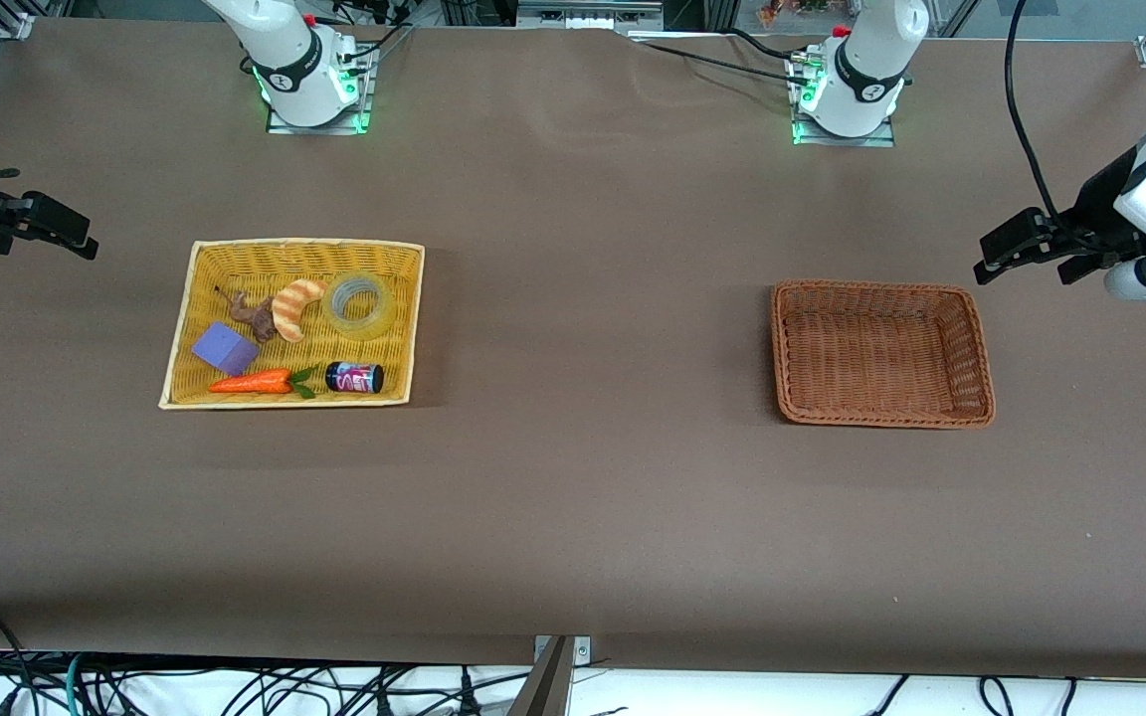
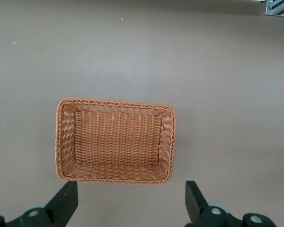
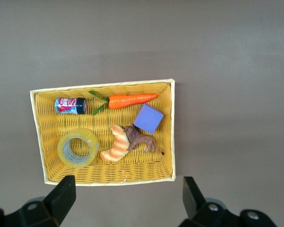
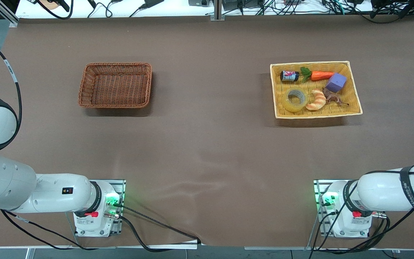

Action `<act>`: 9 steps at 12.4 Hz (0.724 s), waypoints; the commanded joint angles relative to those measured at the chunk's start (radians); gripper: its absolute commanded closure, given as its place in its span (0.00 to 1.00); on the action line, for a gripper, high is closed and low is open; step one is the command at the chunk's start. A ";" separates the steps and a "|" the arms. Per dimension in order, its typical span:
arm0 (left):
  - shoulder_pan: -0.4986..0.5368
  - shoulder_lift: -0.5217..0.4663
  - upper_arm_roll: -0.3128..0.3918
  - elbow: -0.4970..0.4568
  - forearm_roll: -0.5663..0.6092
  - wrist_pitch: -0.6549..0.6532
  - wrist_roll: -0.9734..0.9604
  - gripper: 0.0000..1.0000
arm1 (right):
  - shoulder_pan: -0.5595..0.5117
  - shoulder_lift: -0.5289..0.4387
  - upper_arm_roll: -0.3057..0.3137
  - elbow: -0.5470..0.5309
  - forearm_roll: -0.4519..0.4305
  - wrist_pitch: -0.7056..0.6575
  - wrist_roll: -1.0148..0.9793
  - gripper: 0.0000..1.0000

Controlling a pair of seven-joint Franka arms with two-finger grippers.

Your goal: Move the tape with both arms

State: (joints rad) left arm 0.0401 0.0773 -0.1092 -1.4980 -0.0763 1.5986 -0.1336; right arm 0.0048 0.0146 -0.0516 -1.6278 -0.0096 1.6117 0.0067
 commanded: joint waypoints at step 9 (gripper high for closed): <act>0.007 0.013 -0.006 0.025 0.004 -0.019 0.012 0.00 | -0.020 -0.019 0.015 -0.014 0.003 -0.006 -0.016 0.00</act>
